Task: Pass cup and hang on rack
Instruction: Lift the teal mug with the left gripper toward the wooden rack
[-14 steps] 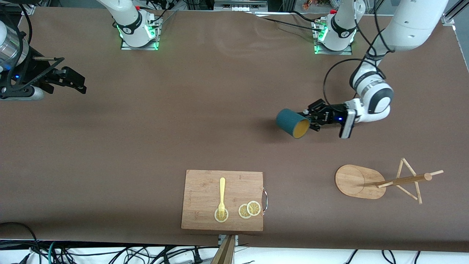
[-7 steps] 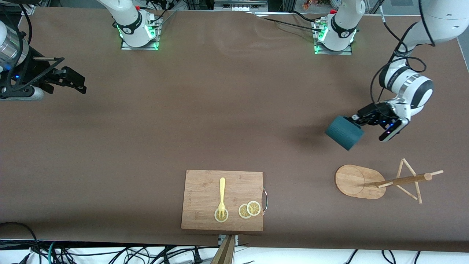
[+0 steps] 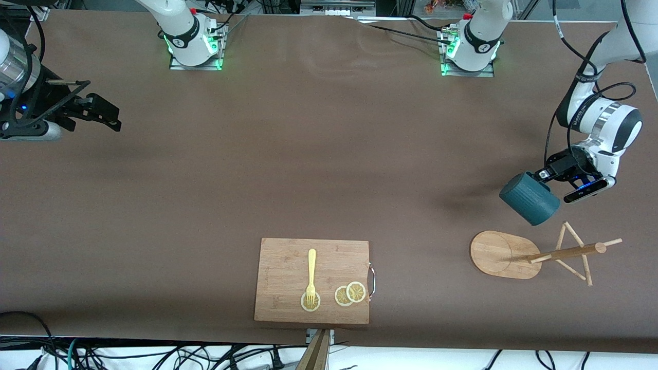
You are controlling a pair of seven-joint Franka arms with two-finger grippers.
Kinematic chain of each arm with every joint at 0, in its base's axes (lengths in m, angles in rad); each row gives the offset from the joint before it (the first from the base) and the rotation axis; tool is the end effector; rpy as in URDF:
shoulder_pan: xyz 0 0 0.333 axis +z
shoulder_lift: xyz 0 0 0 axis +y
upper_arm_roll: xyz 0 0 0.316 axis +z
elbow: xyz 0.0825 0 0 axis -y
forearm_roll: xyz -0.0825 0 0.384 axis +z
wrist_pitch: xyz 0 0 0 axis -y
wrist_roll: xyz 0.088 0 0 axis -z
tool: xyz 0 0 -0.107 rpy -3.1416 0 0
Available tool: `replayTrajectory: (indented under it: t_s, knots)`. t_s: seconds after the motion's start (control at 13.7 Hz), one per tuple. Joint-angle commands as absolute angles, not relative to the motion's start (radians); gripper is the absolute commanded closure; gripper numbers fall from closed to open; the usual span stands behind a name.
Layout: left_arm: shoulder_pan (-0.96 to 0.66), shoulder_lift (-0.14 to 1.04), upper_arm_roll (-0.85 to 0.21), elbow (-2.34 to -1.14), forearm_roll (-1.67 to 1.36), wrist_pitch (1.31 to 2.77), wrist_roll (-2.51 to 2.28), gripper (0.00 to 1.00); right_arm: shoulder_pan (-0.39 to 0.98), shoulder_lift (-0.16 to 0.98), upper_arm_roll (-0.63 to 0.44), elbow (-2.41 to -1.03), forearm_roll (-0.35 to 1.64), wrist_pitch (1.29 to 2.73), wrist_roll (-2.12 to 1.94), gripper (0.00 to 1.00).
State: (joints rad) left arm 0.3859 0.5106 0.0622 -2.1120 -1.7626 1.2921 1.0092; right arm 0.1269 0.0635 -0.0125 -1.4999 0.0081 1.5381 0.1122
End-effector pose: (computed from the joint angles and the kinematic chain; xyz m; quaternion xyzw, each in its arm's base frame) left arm 0.5377 0.1186 0.2367 0.5741 0.1410 0.1782 0.7866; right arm 0.5672 0.0663 0.6193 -0.9999 -0.0012 0.0130 0.0022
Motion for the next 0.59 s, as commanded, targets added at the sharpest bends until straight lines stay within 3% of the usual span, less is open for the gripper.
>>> replayTrajectory:
  t_s: [0.0, 0.51]
  knots:
    - [0.439, 0.578, 0.04, -2.042, -1.775, 1.249, 0.931, 1.0, 0.124, 0.066, -0.008, -1.485, -0.002, 1.525, 0.11, 0.0]
    - [0.5, 0.638, 0.038, -1.957, -1.775, 1.243, 0.685, 1.0, 0.124, 0.066, -0.008, -1.485, -0.002, 1.523, 0.11, 0.0]
